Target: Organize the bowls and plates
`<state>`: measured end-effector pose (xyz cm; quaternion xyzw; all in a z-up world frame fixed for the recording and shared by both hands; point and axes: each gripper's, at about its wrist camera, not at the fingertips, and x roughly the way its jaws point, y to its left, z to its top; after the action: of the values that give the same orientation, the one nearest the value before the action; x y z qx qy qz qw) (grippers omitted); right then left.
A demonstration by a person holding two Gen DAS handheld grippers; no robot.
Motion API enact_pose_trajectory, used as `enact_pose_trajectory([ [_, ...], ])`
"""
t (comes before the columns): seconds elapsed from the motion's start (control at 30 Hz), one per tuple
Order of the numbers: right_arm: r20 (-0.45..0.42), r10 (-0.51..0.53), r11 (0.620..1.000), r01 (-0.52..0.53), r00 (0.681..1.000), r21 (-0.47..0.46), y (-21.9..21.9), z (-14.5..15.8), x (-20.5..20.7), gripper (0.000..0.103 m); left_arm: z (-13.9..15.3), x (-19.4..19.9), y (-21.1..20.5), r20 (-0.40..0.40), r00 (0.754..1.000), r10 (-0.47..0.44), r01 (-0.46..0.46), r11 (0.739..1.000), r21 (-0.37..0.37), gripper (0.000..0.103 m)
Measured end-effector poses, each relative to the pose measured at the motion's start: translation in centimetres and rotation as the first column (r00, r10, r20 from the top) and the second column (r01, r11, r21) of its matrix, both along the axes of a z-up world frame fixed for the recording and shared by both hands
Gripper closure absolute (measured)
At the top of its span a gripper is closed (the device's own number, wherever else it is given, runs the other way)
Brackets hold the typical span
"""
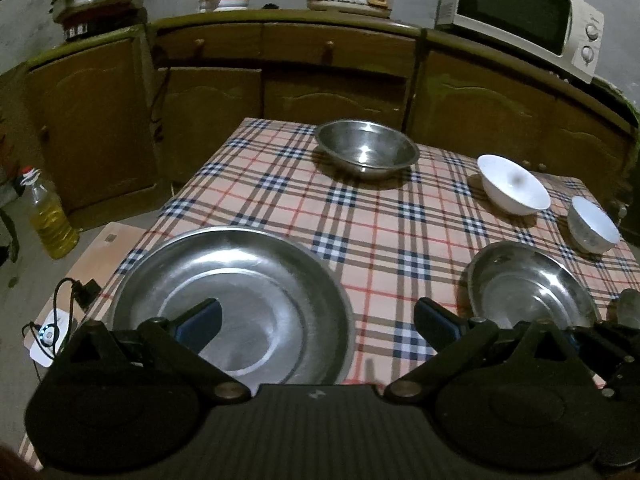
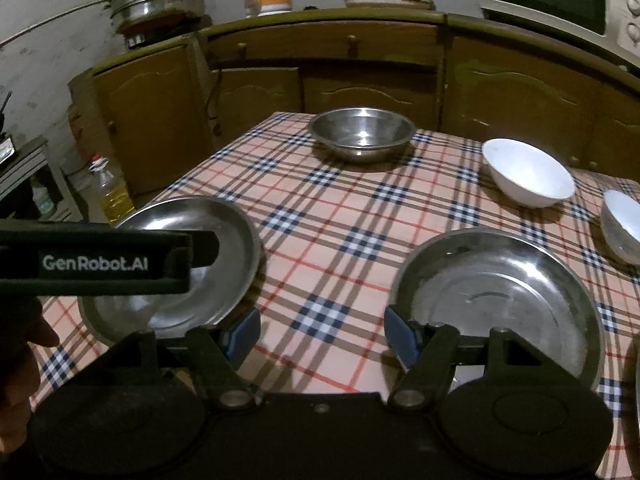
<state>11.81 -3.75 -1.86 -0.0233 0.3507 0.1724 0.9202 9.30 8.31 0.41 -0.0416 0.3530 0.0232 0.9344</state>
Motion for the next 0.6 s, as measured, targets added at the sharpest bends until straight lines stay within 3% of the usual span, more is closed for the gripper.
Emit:
enact_pose_trajectory([
  [0.6,-0.014,0.11,0.994,-0.11,0.994,-0.024,4.2,-0.9,0.6,0.022,-1.2,-0.5,3.7,-0.017,0.997,0.07,-0.071,0.997,-0.036,0.0],
])
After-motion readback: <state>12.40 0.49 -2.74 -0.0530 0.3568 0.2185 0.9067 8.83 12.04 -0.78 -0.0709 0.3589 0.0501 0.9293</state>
